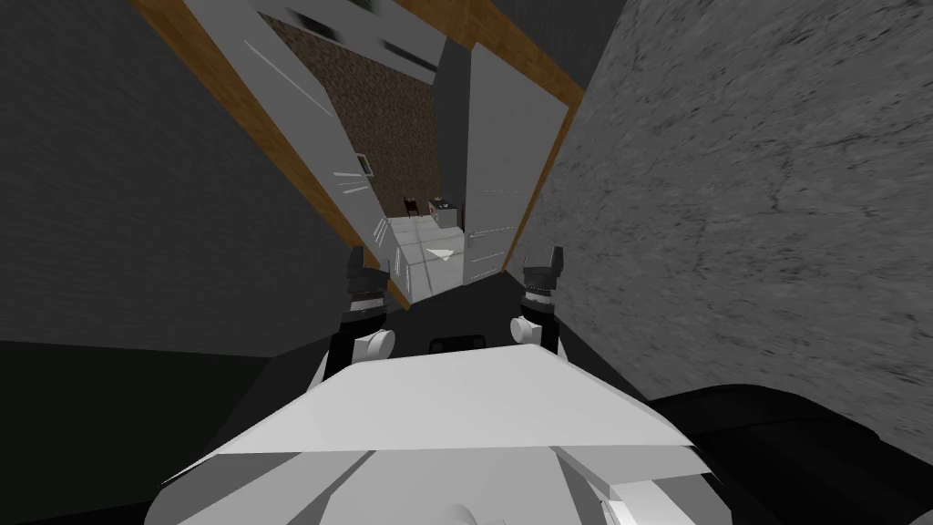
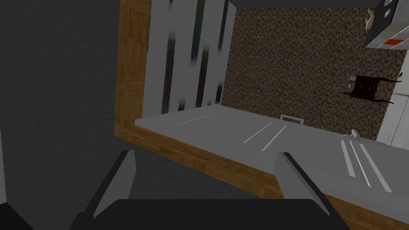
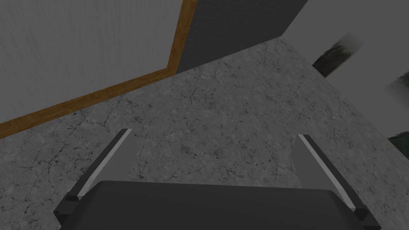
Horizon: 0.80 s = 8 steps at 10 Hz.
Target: Push the door open
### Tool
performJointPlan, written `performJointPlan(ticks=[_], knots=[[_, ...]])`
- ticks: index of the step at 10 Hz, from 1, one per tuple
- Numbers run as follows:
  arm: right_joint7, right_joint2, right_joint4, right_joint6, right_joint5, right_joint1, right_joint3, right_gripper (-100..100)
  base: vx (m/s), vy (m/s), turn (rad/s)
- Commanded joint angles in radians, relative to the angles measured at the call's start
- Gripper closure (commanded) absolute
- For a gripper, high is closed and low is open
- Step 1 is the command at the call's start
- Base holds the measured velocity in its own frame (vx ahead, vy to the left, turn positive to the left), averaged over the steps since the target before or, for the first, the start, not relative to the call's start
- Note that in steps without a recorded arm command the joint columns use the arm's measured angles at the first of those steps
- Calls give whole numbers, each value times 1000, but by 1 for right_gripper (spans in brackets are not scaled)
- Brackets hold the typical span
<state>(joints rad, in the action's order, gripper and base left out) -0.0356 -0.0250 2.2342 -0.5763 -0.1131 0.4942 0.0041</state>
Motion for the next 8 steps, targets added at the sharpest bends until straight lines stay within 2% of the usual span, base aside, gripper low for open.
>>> performJointPlan(ticks=[1,4,8], knots=[[12,8,-36,1,9,-22,1,-100,24,-10,15],[33,22,-101,3,25,-62,3,-100,65,-27,20],[74,46,-222,7,57,-139,6,-100,77,-37,26]])
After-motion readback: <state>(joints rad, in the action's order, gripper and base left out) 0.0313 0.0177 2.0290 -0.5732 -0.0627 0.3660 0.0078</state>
